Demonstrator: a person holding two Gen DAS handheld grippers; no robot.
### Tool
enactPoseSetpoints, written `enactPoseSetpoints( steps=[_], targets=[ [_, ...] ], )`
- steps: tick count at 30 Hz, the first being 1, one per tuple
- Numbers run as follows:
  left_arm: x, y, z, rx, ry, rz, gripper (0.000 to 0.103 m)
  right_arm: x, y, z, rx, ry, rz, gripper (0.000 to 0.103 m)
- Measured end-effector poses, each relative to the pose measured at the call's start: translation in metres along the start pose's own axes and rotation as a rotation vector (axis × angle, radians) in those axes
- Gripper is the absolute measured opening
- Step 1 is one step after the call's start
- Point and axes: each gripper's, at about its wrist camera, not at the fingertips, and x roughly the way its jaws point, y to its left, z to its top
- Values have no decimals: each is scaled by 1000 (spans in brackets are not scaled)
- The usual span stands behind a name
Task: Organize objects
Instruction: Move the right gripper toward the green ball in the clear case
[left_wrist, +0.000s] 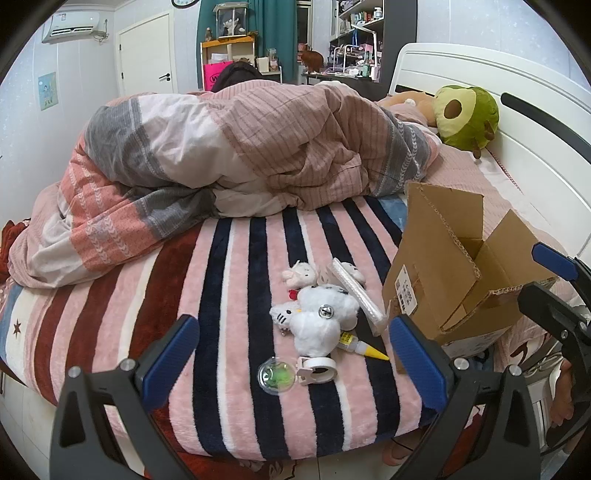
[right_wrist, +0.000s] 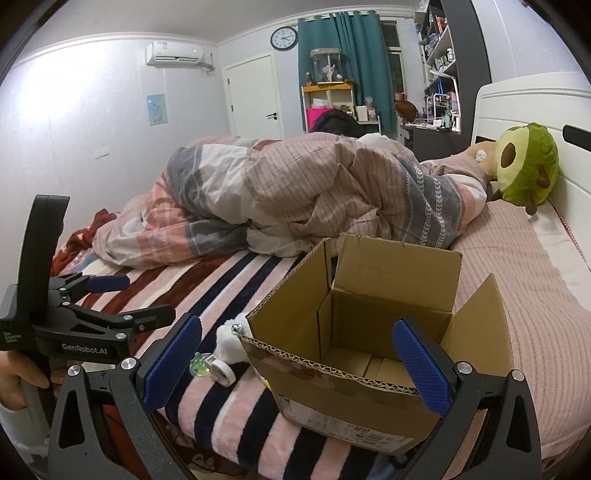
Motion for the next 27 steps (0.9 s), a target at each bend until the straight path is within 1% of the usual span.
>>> enactPoseSetpoints(
  steps=[8,15,27],
  targets=[
    [-2,-2,0,-1,-4,3,103,0,0,0,-4,-1,6,103],
    [-4,-2,-1,-5,-8,9,103,-1,1,-2,5,-6,48,103],
    [-6,7,-4,-22,-23,1,103,-3,9,1,-5,-10,30,103]
  ],
)
